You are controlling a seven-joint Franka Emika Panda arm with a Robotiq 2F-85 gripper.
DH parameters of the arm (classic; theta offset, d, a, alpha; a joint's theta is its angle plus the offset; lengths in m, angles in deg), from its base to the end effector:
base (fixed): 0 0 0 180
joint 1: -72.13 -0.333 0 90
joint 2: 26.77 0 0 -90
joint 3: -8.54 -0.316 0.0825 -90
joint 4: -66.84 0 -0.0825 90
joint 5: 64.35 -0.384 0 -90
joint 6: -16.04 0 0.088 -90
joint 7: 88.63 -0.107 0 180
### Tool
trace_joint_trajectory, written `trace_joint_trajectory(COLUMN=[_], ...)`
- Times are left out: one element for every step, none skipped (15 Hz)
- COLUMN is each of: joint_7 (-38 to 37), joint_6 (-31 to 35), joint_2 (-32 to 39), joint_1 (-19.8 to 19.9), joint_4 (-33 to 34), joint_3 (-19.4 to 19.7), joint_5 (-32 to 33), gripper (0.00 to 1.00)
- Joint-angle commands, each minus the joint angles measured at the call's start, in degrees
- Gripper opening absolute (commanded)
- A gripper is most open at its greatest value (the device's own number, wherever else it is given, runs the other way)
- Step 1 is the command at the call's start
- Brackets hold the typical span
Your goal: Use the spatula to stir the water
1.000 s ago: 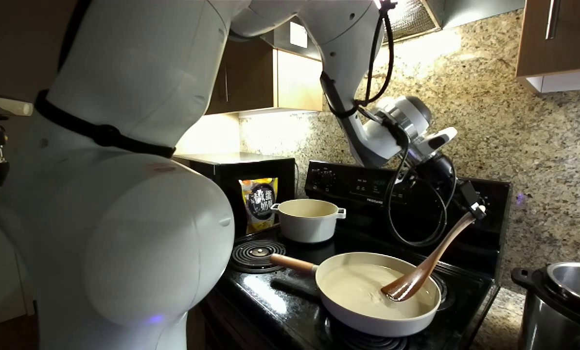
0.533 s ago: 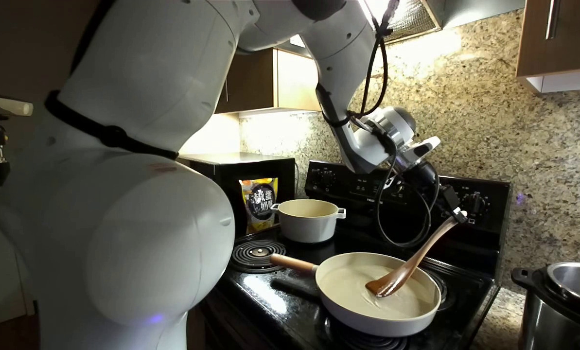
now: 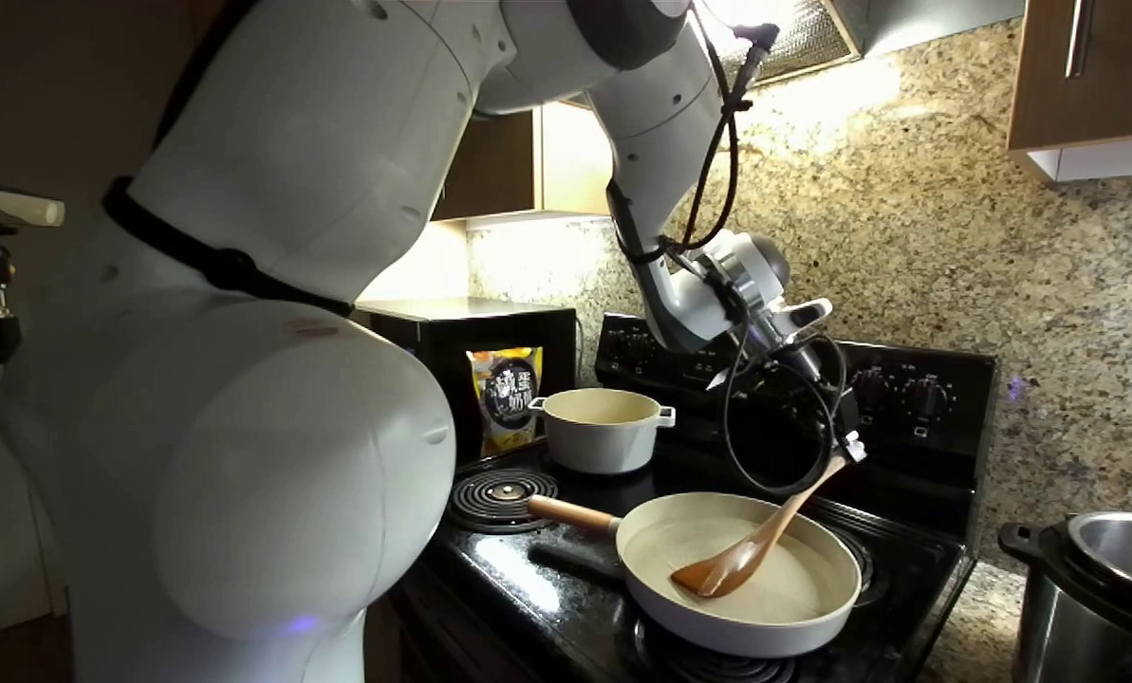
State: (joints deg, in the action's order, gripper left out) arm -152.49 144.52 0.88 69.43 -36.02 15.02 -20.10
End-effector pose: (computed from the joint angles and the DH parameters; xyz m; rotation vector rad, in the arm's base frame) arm 0.6528 -0.0574 0.2870 2.4039 -0.8222 0.3775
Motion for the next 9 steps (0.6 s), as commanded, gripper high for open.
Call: trace_joint_trajectory(joint_7=[13.55,17.01,19.66,21.92,23.87,25.96,27.61,28.96,24.32], joint_6=[-1.05,-1.96,-2.77,-3.44,-3.93,-4.65,-5.22,-5.03,-2.64], joint_2=[-1.96,-1.72,-1.35,-1.27,-1.59,-1.86,-2.19,-2.37,-0.05], joint_1=[2.12,2.17,2.03,1.84,1.58,1.45,1.20,1.07,-0.33], joint_4=[-2.18,-1.70,-1.13,-0.97,-1.52,-1.82,-2.32,-2.51,-0.15], joint_3=[-1.97,-1.90,-1.65,-1.35,-1.04,-0.77,-0.55,-0.45,1.10], joint_5=[-7.20,-9.38,-11.29,-12.84,-14.06,-15.23,-16.23,-17.03,-15.35], gripper=[0.11,0.11,0.11,0.11,0.11,0.11,0.11,0.11,0.26])
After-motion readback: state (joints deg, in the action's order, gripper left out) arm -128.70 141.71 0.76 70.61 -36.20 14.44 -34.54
